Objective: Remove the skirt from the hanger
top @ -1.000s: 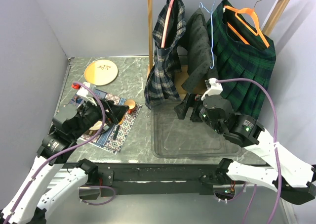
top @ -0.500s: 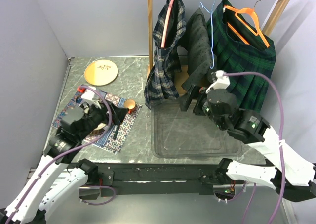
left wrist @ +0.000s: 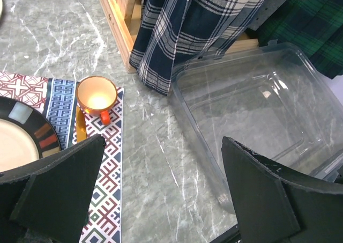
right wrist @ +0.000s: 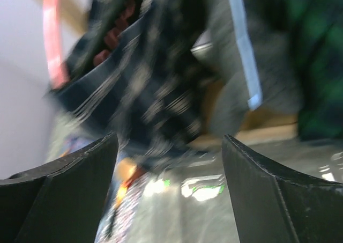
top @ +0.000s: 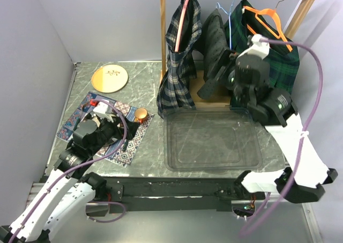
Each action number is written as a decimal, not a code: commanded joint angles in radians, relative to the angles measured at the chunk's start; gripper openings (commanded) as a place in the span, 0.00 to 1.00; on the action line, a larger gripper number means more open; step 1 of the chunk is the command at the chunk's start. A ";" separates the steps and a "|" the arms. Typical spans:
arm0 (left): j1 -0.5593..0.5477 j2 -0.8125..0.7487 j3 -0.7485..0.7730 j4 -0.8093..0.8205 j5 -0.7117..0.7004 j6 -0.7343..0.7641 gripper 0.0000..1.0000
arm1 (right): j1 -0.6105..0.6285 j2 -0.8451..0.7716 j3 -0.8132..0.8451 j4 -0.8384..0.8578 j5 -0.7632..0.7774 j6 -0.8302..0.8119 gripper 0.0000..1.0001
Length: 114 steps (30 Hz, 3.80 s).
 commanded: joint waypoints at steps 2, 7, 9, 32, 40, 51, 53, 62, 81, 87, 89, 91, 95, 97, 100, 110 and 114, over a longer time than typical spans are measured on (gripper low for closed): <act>-0.002 0.012 0.018 0.049 0.022 0.019 0.97 | -0.145 0.021 0.045 0.148 -0.033 -0.206 0.83; -0.002 0.006 0.013 0.056 0.030 0.021 0.97 | -0.244 0.105 0.082 0.179 -0.106 -0.308 0.72; -0.002 0.003 0.013 0.056 0.034 0.021 0.97 | -0.269 0.131 0.084 0.192 -0.144 -0.309 0.65; -0.002 -0.002 0.006 0.072 0.064 0.030 0.97 | -0.404 0.291 0.025 0.332 -0.235 -0.354 0.40; -0.002 -0.003 0.006 0.071 0.065 0.033 0.97 | -0.406 0.326 0.131 0.355 -0.261 -0.432 0.00; -0.002 -0.022 -0.002 0.076 0.045 0.036 0.97 | -0.406 0.265 0.152 0.531 -0.227 -0.558 0.00; -0.002 -0.018 -0.002 0.080 0.050 0.036 0.97 | -0.406 0.263 0.168 0.518 -0.244 -0.565 0.00; -0.002 -0.043 -0.007 0.083 0.036 0.039 0.97 | -0.406 0.214 0.139 0.550 -0.261 -0.558 0.00; -0.002 0.072 0.318 -0.055 0.125 0.091 0.97 | -0.406 -0.043 -0.011 0.393 -0.358 -0.410 0.00; -0.002 0.140 0.498 -0.060 0.189 0.122 0.97 | -0.406 -0.148 -0.136 0.426 -0.376 -0.417 0.00; -0.002 0.159 0.521 -0.034 0.205 0.127 0.97 | -0.406 -0.165 -0.151 0.397 -0.385 -0.404 0.00; -0.002 0.204 0.559 -0.027 0.247 0.140 0.97 | -0.404 -0.205 -0.168 0.343 -0.396 -0.351 0.00; -0.002 0.304 0.638 -0.049 0.310 0.108 0.97 | -0.404 -0.312 -0.267 0.278 -0.497 -0.279 0.00; -0.004 0.345 0.645 -0.012 0.390 0.081 0.97 | -0.404 -0.384 -0.303 0.252 -0.523 -0.240 0.00; -0.045 0.405 0.654 0.037 0.435 0.048 0.97 | -0.404 -0.479 -0.392 0.246 -0.600 -0.193 0.00; -0.551 0.632 0.779 0.095 0.150 0.111 0.97 | -0.404 -0.682 -0.548 0.343 -0.718 -0.038 0.00; -0.662 0.727 0.843 0.103 0.127 0.123 0.97 | -0.404 -0.716 -0.553 0.370 -0.726 0.010 0.00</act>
